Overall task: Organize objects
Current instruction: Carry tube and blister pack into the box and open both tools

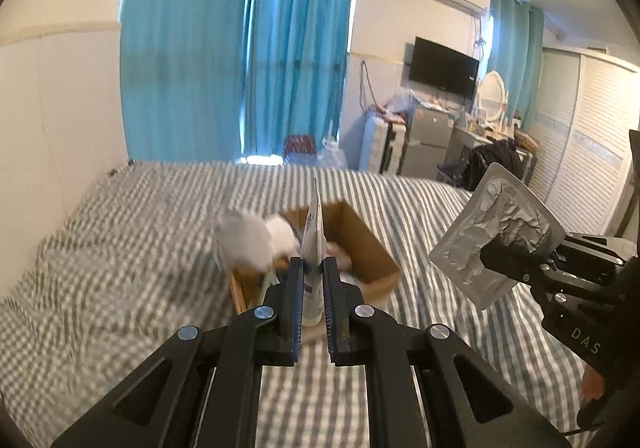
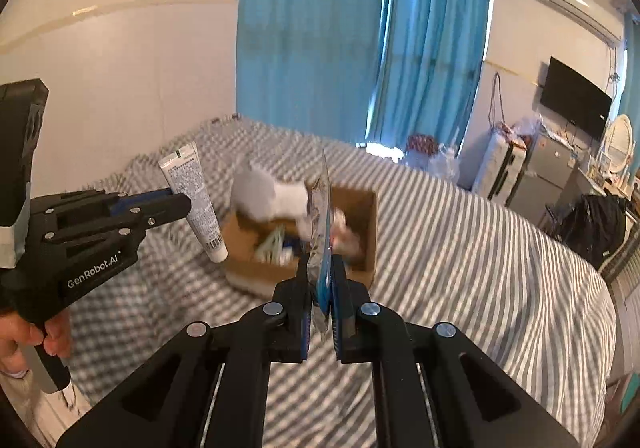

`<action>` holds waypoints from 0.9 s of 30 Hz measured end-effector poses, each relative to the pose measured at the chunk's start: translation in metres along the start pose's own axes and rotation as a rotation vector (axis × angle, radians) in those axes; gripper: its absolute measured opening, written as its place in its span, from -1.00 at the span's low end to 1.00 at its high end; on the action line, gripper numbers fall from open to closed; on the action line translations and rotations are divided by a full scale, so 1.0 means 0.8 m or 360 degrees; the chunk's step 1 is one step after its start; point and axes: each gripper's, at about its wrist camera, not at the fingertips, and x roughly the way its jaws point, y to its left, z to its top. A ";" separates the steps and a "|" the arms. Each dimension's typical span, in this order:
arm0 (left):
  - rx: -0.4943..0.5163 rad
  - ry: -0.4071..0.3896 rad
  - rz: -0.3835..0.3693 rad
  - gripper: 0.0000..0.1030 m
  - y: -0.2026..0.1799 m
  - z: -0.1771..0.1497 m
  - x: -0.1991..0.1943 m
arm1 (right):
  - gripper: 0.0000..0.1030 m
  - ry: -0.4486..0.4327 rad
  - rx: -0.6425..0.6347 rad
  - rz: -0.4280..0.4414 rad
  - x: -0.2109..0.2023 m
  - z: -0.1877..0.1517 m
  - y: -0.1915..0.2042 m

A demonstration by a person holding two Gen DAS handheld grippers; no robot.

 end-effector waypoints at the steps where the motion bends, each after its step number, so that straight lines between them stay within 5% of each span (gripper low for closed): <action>1: 0.0005 -0.0007 0.0006 -0.82 0.003 0.009 0.005 | -0.85 -0.0010 -0.0001 0.0007 0.003 0.009 -0.003; 12: 0.0012 0.0084 0.0043 -0.82 0.030 0.044 0.107 | -0.85 0.0053 -0.0039 0.0026 0.108 0.064 -0.033; 27: 0.0002 0.0381 0.0024 -0.82 0.046 -0.020 0.244 | -0.85 0.0433 0.0008 0.0155 0.283 0.021 -0.051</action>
